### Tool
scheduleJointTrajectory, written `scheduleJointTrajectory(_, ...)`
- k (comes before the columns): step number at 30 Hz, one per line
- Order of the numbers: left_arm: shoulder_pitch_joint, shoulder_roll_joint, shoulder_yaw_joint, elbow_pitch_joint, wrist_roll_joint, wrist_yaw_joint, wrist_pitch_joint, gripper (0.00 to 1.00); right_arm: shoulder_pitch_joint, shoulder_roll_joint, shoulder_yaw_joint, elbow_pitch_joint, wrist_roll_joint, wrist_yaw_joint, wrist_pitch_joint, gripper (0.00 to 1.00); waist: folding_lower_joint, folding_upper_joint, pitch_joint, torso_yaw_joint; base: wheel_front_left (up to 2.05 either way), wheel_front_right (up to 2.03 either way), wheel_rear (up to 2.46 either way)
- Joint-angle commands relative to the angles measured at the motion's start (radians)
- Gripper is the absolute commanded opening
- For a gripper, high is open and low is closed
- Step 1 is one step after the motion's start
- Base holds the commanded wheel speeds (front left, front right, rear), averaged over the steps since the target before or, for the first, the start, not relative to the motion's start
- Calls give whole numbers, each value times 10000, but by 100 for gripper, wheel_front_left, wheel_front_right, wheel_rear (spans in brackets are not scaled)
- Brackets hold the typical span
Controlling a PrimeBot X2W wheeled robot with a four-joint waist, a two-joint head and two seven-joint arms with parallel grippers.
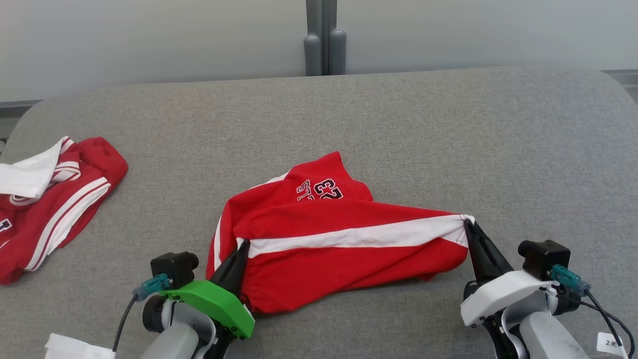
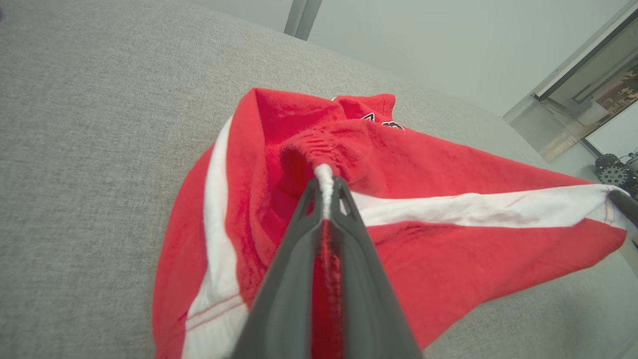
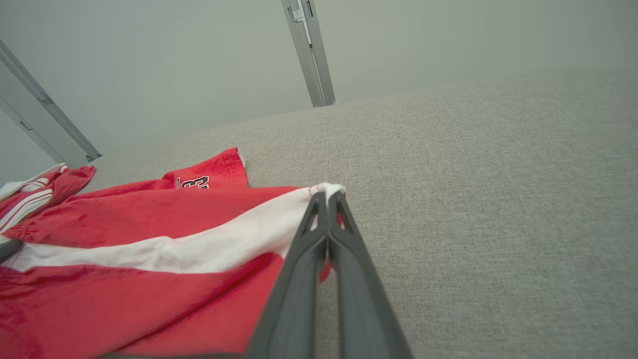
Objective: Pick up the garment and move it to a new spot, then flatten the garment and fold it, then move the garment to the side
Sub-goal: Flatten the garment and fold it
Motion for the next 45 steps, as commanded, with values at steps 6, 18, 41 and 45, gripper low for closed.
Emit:
scheduleJointTrajectory(6,-151,158,356,-454,289,25,-32,0,-78,14,-160,-240,-130,-16,-8,0,0,0,-64,50,0,0,0)
scheduleJointTrajectory(18,-1229,677,537,-1333,314,25,-33,0,-830,47,-377,-833,-235,-16,-8,0,0,0,2,82,0,0,0)
scheduleJointTrajectory(41,-11644,1778,-1174,185,2030,29,94,0,-11242,-2022,-14,1474,-2396,-18,-6,0,0,0,4205,-29,0,0,0)
scheduleJointTrajectory(45,-12169,1407,-550,-409,2404,28,-29,0,-12300,-1951,-626,1536,-3086,-18,-6,0,0,0,4464,-140,0,0,0)
